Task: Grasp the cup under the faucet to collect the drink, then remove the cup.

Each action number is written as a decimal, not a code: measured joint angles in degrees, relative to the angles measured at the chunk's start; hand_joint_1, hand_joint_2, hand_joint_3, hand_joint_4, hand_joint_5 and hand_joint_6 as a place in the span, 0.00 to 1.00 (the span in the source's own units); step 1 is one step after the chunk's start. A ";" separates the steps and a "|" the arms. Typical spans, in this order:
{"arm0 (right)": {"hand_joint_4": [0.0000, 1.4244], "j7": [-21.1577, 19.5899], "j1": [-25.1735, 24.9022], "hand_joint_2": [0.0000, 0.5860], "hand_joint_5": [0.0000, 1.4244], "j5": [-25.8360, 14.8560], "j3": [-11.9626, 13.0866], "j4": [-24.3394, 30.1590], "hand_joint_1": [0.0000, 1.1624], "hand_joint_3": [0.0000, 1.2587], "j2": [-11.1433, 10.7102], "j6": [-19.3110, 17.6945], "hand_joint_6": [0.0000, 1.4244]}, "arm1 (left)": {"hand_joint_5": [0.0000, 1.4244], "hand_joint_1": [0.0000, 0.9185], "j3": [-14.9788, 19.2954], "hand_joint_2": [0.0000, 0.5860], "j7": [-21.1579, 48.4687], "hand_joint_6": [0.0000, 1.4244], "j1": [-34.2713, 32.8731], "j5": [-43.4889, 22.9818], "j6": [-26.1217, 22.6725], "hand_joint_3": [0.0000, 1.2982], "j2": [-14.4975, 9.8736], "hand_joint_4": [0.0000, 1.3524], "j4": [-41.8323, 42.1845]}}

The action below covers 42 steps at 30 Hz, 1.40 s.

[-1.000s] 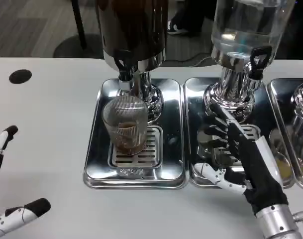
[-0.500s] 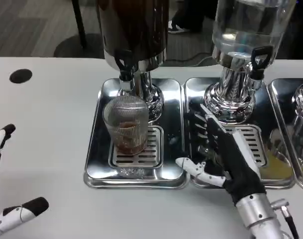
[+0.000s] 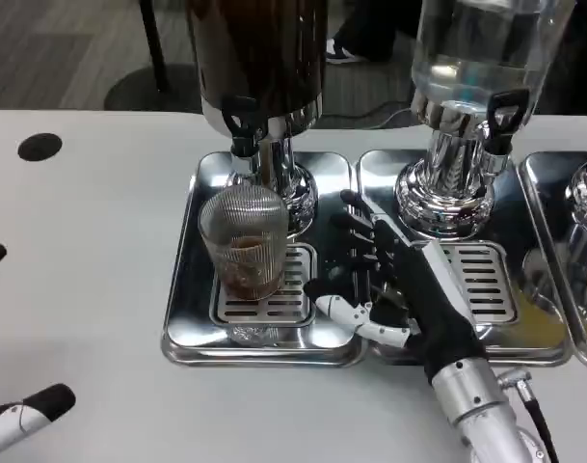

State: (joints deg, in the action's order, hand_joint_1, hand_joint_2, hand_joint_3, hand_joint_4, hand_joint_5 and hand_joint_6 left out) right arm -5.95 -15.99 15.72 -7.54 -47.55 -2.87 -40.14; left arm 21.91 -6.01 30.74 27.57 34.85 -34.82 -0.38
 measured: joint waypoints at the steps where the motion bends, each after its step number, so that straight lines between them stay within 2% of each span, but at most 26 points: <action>1: 0.13 -0.13 -0.24 0.34 0.17 0.05 -0.07 -0.34 0.75 0.08 0.07 0.01 0.19 | 0.00 0.00 0.06 0.01 0.00 0.00 0.18 -0.02 0.01 0.00 0.01 0.00 0.00; 8: 0.11 -0.78 -2.05 0.34 0.16 0.29 -0.79 -2.43 0.75 0.08 1.32 0.04 0.13 | 0.00 0.00 1.60 0.01 0.00 0.00 0.67 -0.22 0.22 0.00 0.01 0.00 0.03; 16: 0.11 -1.81 -3.94 0.34 0.15 0.69 -1.78 -4.75 0.75 0.08 2.86 0.07 0.14 | 0.00 0.00 2.24 0.01 0.00 0.00 1.64 -0.58 1.03 0.00 0.15 0.00 0.02; 22: 0.11 -2.63 -7.06 0.33 0.15 1.44 -3.03 -7.25 0.77 0.08 5.02 0.58 0.14 | 0.00 0.00 3.72 0.01 -0.01 0.00 2.78 -1.85 2.01 0.00 0.40 0.00 -0.11; 42: 0.11 -3.96 -11.22 0.32 0.15 1.79 -3.50 -13.02 0.77 0.07 6.73 1.22 0.16 | 0.00 0.00 5.47 0.01 -0.05 0.00 3.97 -2.48 3.13 0.00 1.44 0.00 -0.58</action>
State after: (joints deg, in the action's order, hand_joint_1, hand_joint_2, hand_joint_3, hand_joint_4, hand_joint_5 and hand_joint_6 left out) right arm -9.91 -27.21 17.52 -11.04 -60.57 3.86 -38.92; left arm 27.38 -6.06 34.71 25.09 37.99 -33.38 -0.96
